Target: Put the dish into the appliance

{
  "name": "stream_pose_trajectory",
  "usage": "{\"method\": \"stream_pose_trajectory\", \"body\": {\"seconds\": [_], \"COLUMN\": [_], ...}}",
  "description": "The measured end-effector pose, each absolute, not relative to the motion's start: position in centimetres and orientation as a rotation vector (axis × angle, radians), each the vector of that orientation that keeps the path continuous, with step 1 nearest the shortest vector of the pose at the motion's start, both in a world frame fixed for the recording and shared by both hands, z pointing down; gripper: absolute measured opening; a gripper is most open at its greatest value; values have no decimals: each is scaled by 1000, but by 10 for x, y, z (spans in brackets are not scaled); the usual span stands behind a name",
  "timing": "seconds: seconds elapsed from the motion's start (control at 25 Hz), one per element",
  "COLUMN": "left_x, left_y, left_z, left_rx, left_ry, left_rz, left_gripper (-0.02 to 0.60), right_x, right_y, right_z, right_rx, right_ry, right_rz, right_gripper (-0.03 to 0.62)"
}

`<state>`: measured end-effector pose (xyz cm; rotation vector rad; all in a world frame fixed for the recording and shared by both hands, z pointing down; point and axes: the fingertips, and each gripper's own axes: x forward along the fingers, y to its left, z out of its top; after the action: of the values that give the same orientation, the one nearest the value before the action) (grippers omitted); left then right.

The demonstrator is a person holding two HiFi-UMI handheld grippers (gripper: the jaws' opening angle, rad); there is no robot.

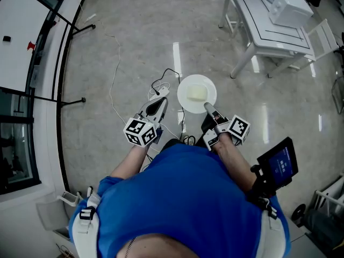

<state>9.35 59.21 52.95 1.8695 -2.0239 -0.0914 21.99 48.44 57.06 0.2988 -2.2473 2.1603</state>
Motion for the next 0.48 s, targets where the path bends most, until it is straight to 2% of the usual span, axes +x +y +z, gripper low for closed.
{"method": "stream_pose_trajectory", "body": {"seconds": [0.48], "left_x": [56], "left_y": [592], "left_z": [529], "left_rx": [1754], "left_ry": [-2130], "left_rz": [-135], "left_gripper": [6], "right_x": [173], "right_y": [461], "right_z": [574], "right_rx": [215], "right_ry": [-2210], "right_rz": [2159], "right_gripper": [11]}}
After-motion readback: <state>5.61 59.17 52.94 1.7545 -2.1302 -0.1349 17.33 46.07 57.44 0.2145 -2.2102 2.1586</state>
